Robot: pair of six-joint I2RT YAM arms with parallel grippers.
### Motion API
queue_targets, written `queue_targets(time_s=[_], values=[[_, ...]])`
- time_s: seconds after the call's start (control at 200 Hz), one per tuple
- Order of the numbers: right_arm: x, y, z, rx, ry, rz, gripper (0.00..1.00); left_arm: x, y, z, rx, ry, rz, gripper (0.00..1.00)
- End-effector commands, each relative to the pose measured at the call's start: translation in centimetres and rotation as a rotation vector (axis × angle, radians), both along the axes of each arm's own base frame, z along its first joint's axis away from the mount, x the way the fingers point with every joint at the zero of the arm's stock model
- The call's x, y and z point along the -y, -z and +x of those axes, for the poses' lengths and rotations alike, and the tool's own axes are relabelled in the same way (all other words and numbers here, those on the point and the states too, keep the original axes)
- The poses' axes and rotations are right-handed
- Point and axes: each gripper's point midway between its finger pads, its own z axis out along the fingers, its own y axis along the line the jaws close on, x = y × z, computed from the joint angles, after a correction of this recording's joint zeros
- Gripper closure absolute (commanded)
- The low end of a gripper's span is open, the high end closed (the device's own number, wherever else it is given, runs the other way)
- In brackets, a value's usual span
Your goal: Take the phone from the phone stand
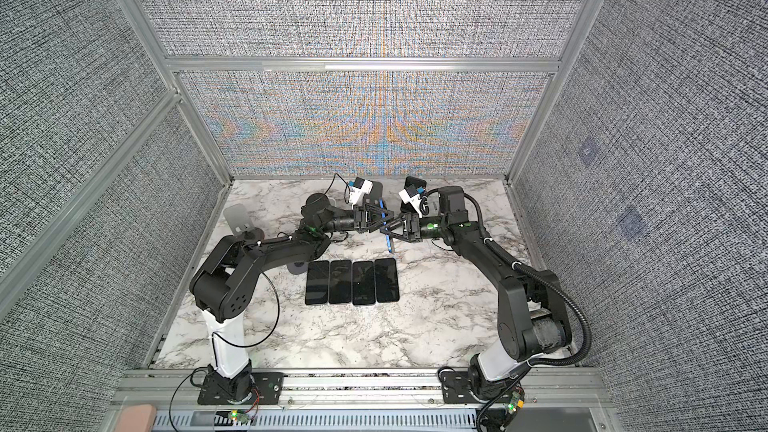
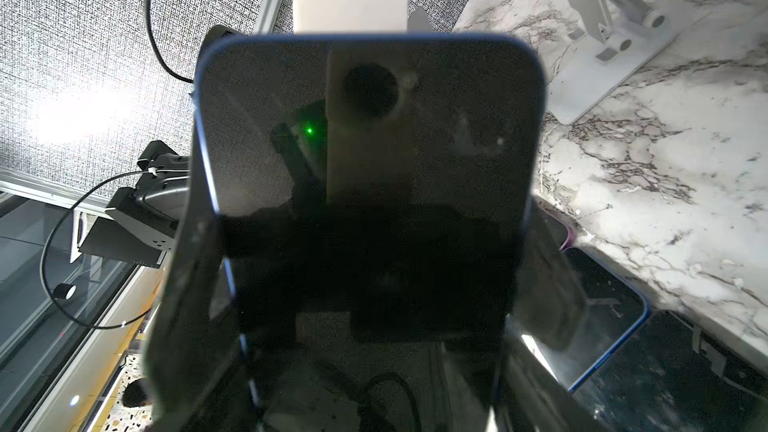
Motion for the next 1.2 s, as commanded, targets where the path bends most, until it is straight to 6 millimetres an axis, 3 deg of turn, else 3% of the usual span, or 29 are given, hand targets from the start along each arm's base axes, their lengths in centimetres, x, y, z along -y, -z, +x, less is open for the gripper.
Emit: queue_targets(time_s=[0.0,0.04,0.15,0.21,0.305,0.375,0.56,0.725,0.845,0.935,1.075,1.195], values=[[0.0,-0.5,0.2,0.011,0.009,0.007,0.32,-0.3,-1.3,0.0,0.065,-0.018,-0.036,1.0],[0.0,-0.6,0.2,0.012,0.014,0.007,0.35,-0.3,-1.3,-0.1,0.074,-0.026,-0.036,0.92],[0.1,-0.8,0.5,0.001,0.039,0.003,0.38,-0.6,-1.0,0.2,0.105,-0.062,-0.022,0.49],[0.2,-0.9,0.6,-0.003,0.054,0.002,0.4,-0.7,-0.8,0.4,0.115,-0.085,-0.004,0.33],[0.6,-0.5,0.7,-0.016,0.089,-0.032,0.41,-1.1,-0.9,0.6,0.14,-0.121,0.024,0.15],[1.4,0.6,0.7,-0.044,0.143,-0.112,0.42,-1.7,-0.8,0.6,0.166,-0.156,0.08,0.08],[3.5,2.0,0.2,-0.057,0.262,-0.3,0.45,-3.8,0.7,0.6,0.171,-0.247,0.237,0.01],[9.3,8.1,-1.9,-0.107,0.485,-0.887,0.51,-7.6,1.4,0.2,0.11,-0.334,0.403,0.02],[11.5,10.9,-4.0,-0.108,0.553,-1.116,0.52,-11.2,0.5,-1.0,0.121,-0.379,0.499,0.01],[12.0,12.8,-4.5,-0.113,0.575,-1.19,0.53,-13.9,-0.3,-1.7,0.138,-0.403,0.54,0.01],[11.5,15.1,-3.7,-0.1,0.588,-1.221,0.55,-17.7,1.2,-2.1,0.115,-0.475,0.686,0.01],[10.9,16.3,-2.7,-0.076,0.59,-1.237,0.55,-19.0,2.0,-2.2,0.159,-0.516,0.728,0.01]])
